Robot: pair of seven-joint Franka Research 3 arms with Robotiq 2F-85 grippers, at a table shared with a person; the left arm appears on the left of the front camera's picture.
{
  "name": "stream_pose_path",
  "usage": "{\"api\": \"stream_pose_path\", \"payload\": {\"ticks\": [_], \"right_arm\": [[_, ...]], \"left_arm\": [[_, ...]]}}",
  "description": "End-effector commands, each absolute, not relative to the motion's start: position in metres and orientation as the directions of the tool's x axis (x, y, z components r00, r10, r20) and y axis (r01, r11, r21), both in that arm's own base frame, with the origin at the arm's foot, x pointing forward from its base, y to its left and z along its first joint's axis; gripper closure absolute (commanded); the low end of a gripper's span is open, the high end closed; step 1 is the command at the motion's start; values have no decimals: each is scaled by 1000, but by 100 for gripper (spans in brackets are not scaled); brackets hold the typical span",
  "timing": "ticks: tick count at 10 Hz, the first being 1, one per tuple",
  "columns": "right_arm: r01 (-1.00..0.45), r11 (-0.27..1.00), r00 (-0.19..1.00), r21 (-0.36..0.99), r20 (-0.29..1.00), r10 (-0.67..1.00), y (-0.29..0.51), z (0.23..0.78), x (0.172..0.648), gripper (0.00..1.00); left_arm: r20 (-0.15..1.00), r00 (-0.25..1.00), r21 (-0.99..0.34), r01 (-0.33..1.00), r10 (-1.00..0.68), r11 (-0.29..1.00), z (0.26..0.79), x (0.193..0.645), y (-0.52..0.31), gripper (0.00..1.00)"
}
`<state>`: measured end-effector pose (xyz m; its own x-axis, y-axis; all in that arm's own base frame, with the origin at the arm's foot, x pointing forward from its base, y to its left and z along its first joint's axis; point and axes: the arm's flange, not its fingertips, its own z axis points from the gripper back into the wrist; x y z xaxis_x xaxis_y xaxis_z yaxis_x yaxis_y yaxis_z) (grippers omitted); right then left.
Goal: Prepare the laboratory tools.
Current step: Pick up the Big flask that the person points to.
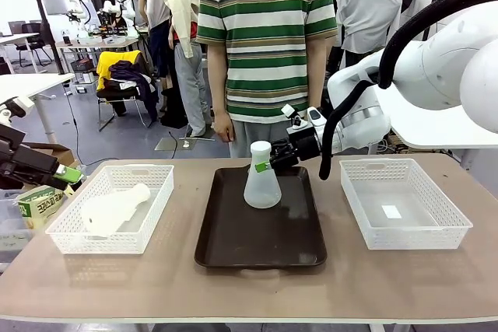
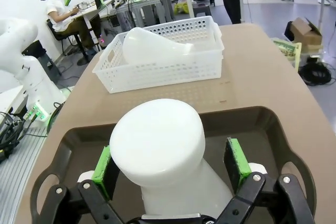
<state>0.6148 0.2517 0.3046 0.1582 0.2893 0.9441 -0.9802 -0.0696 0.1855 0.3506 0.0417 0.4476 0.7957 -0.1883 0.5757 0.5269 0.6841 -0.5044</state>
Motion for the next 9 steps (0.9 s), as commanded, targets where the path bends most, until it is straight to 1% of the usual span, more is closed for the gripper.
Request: {"api": "stream_pose_path", "payload": {"ticks": [1,6,7,9], "right_arm": [[-981,-70,152,179,946,286,252,303,615,0],[-980,-69,158,186,944,289,251,305,615,0],[-987,-21,146,161,937,319,221,322,597,0],[-990,43,141,134,934,328,179,347,583,0]], "left_arm": [[591,785,-507,541,-186,671,446,352,43,0],[591,785,-507,541,-186,671,446,352,43,0],[591,785,-507,541,-186,671,446,352,43,0],[591,785,-507,541,-186,671,446,352,43,0]]}}
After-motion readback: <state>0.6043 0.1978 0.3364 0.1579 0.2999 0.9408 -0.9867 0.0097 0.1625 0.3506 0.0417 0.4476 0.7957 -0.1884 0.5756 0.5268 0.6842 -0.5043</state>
